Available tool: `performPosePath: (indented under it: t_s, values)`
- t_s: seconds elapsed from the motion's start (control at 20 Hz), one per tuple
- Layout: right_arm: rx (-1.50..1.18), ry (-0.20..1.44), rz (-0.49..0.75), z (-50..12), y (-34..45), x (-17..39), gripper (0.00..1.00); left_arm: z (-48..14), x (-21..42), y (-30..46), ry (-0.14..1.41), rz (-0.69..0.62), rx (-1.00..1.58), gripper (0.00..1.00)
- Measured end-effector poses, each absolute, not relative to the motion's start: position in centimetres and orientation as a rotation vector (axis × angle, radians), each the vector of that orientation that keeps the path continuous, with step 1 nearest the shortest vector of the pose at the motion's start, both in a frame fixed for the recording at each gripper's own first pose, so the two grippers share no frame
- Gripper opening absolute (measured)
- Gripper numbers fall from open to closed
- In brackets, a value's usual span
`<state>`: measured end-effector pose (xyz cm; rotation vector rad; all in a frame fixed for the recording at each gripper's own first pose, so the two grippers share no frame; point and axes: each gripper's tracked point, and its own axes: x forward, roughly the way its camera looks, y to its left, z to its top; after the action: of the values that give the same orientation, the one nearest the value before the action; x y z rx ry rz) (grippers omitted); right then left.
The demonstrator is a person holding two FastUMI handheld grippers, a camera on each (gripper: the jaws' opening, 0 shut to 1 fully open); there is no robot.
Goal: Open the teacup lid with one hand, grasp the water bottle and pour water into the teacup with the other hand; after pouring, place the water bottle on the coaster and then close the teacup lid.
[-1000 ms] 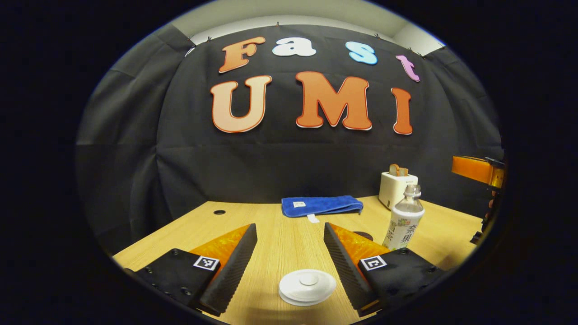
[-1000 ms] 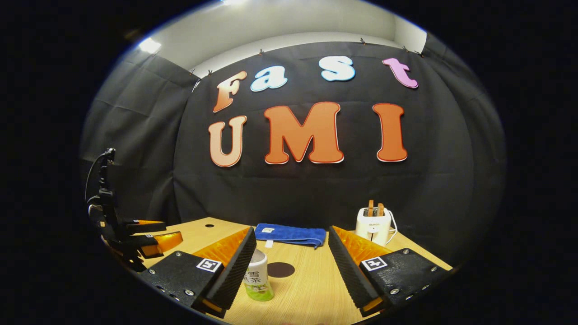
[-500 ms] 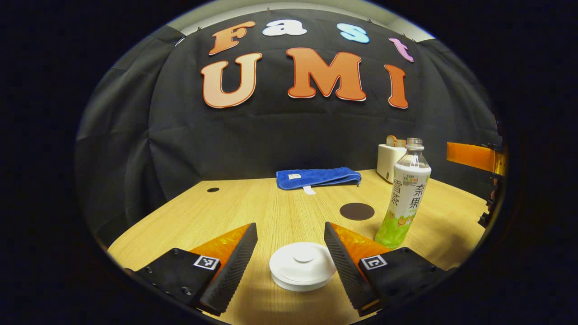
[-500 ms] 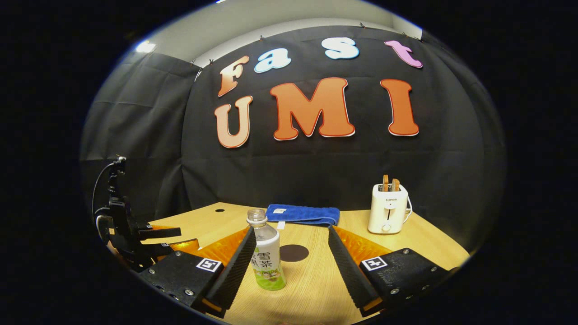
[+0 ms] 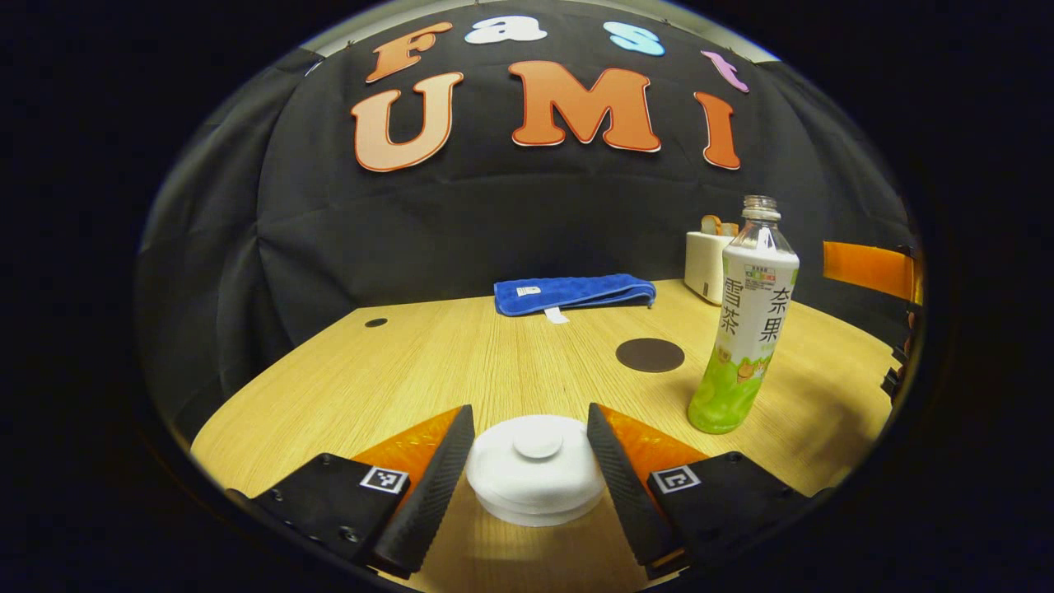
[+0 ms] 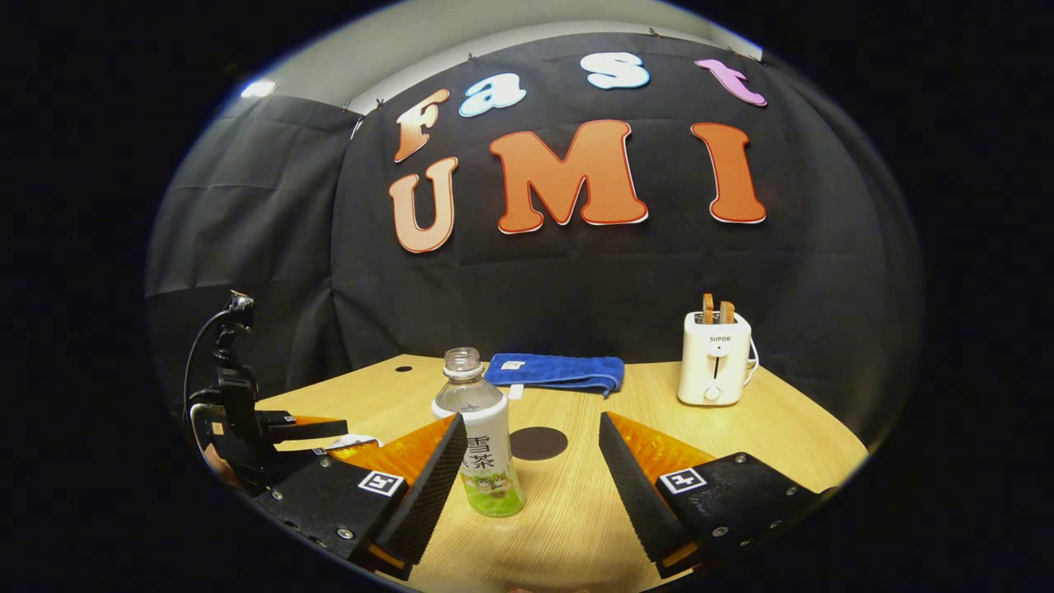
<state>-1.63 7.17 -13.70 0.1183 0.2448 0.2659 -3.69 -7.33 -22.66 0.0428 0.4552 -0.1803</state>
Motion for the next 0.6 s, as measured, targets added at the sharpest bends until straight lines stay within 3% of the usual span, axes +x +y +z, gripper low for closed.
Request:
performPosePath:
  t_s: [0.1,0.2,0.3,0.6]
  values:
    - [0.123,0.247,0.263,-13.83,6.93,-1.57,0.97,-22.38,-3.66,-7.37,0.44,-0.177,0.06,0.89]
    - [0.124,0.251,0.261,-14.03,6.73,-1.59,0.97,-22.67,-3.64,-7.65,0.445,-0.181,0.08,0.65]
    - [0.125,0.254,0.26,-14.18,6.65,-1.56,0.97,-22.31,-3.47,-7.87,0.435,-0.184,0.093,0.7]
    - [0.117,0.26,0.27,-14.35,6.69,-1.62,0.97,-22.22,-3.53,-8.06,0.434,-0.186,0.1,0.55]
